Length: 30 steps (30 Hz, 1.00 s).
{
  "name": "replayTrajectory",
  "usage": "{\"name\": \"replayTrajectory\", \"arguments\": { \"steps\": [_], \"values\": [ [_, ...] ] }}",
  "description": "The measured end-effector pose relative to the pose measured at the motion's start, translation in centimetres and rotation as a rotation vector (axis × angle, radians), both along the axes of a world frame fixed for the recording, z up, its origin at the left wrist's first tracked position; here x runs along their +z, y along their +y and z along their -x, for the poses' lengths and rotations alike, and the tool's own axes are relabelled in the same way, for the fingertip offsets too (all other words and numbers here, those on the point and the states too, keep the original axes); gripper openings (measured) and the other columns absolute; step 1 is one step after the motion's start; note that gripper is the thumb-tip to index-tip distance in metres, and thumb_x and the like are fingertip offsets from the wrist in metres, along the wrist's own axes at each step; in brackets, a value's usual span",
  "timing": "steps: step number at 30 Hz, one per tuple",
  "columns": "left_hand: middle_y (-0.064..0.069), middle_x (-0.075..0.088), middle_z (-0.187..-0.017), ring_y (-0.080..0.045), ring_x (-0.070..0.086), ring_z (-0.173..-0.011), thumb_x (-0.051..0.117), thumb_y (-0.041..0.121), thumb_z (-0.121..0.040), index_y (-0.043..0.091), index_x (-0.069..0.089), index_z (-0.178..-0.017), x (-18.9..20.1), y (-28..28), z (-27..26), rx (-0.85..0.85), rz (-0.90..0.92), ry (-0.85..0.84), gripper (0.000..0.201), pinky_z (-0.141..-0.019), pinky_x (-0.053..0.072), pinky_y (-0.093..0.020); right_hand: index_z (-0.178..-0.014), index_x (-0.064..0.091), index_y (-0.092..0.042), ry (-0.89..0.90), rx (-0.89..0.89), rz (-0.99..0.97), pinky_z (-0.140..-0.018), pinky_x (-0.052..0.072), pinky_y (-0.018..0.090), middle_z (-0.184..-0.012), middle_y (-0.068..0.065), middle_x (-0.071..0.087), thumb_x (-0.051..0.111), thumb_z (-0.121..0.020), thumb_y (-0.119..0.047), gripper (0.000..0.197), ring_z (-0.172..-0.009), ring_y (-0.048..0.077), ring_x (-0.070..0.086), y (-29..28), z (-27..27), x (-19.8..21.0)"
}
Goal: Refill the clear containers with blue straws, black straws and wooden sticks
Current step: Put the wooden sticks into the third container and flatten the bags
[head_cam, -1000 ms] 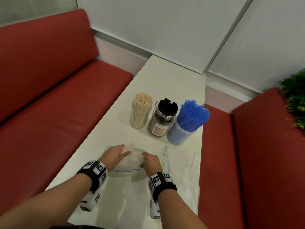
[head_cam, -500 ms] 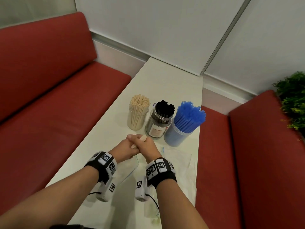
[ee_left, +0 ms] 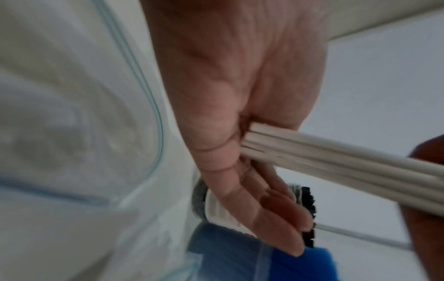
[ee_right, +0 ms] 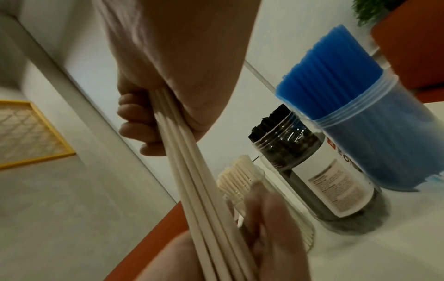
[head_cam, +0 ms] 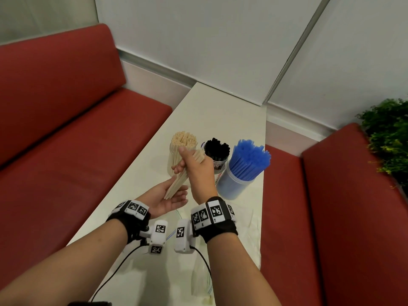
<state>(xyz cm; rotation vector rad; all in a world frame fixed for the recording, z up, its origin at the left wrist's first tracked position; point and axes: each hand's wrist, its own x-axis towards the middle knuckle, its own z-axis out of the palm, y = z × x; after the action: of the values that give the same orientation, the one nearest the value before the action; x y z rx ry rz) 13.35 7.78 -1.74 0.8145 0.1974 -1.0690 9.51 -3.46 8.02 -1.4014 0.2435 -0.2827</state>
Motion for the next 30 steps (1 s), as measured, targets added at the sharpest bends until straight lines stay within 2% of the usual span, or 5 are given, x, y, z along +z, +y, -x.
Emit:
{"name": "replayTrajectory", "arguments": {
  "steps": [6, 10, 19, 24, 30],
  "values": [
    [-0.01, 0.062, -0.072, -0.014, 0.061, -0.053, 0.066, 0.028, -0.085, 0.004, 0.071, -0.078, 0.8, -0.1, 0.0, 0.064, 0.066, 0.106, 0.025, -0.048, 0.055, -0.023, -0.055, 0.059, -0.025, 0.066, 0.005, -0.006, -0.067, 0.054, 0.046, -0.052, 0.003, 0.055, 0.078, -0.085, -0.039, 0.038, -0.051, 0.021, 0.058, 0.8, 0.1, -1.3],
    [0.0, 0.043, -0.051, -0.005, 0.033, -0.03, 0.064, 0.028, -0.081, 0.01, 0.054, -0.07, 0.2, 0.5, 0.4, -0.084, -0.013, 0.138, 0.024, -0.023, 0.022, -0.013, -0.057, 0.055, -0.025, 0.098, 0.008, -0.019, -0.066, 0.053, 0.04, -0.052, 0.003, 0.05, 0.074, -0.091, -0.028, 0.04, -0.048, 0.021, 0.055, 0.8, 0.6, -2.3],
    [0.002, 0.038, -0.052, -0.006, 0.024, -0.03, 0.053, 0.028, -0.094, 0.011, 0.052, -0.083, -1.5, 2.6, 0.6, -0.154, -0.241, 0.069, 0.02, -0.025, 0.016, -0.012, -0.092, 0.076, 0.003, 0.465, 0.44, 0.217, -0.076, 0.064, 0.033, -0.091, 0.021, 0.076, 0.081, -0.083, -0.009, 0.016, -0.081, 0.03, 0.074, -4.2, 1.2, 0.8],
    [-0.012, 0.053, -0.061, -0.02, 0.048, -0.044, 0.036, 0.046, -0.104, -0.001, 0.057, -0.089, 0.1, 1.3, 0.0, -0.115, -0.487, -0.087, 0.053, -0.04, 0.042, -0.022, -0.094, 0.073, 0.01, 0.481, 0.4, 0.281, -0.067, 0.062, 0.025, -0.086, 0.019, 0.076, 0.079, -0.084, -0.002, 0.017, -0.077, 0.026, 0.076, -5.1, -0.5, 2.2],
    [-0.011, 0.068, -0.067, -0.024, 0.063, -0.054, 0.049, 0.023, -0.094, 0.0, 0.069, -0.084, 0.9, 1.9, -0.6, -0.774, -1.184, -0.725, 0.032, -0.059, 0.051, -0.026, -0.097, 0.074, 0.003, 0.472, 0.212, 0.48, -0.077, 0.064, 0.036, -0.088, 0.017, 0.078, 0.081, -0.084, -0.007, 0.017, -0.077, 0.027, 0.078, -7.5, -4.7, 5.8]
  ]
}}
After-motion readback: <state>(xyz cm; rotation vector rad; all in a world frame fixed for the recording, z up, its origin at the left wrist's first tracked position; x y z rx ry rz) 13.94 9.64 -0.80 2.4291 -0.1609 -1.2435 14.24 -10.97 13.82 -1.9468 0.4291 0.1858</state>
